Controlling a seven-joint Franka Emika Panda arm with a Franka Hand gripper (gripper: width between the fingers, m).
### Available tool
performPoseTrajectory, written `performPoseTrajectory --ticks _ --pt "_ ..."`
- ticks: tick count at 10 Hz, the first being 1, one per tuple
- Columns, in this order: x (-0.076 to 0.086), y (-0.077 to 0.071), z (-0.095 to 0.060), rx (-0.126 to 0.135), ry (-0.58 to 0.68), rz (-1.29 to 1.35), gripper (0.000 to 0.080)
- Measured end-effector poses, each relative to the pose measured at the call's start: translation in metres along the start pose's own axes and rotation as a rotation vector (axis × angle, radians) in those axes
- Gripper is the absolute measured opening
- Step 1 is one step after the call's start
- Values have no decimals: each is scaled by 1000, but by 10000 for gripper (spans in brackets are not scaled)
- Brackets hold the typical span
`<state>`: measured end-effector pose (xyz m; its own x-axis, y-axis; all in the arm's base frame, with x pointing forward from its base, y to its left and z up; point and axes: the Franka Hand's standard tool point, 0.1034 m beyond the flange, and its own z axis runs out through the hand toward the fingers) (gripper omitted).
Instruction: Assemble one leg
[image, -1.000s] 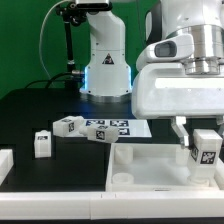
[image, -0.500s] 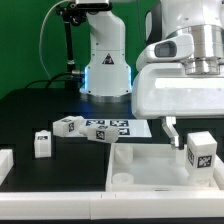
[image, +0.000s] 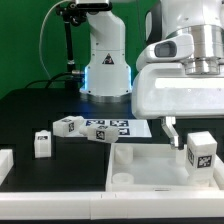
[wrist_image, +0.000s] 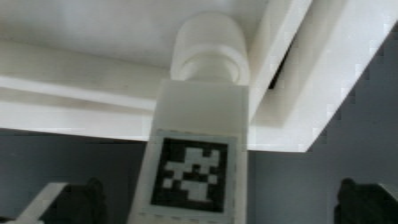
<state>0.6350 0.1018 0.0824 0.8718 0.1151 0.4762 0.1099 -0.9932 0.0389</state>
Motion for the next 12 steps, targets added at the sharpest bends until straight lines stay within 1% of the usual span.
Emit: performPoseTrajectory --ticks 3,4,5,6,7,8,9,10,11,12 --pt "0 0 0 0 0 0 649" --pt "0 1 0 4 -25 3 649" --pt "8 5 -3 7 -39 14 649" --pt "11 8 -4 17 -102 20 649" --pt "17 17 -8 33 -211 40 649" --pt "27 26 -11 43 -268 65 649" --pt "28 24 -13 53 -377 116 649" --pt "34 21 -13 61 -454 138 649" --pt "33 23 -8 63 -500 151 649" --pt "28 23 -5 60 -549 177 649"
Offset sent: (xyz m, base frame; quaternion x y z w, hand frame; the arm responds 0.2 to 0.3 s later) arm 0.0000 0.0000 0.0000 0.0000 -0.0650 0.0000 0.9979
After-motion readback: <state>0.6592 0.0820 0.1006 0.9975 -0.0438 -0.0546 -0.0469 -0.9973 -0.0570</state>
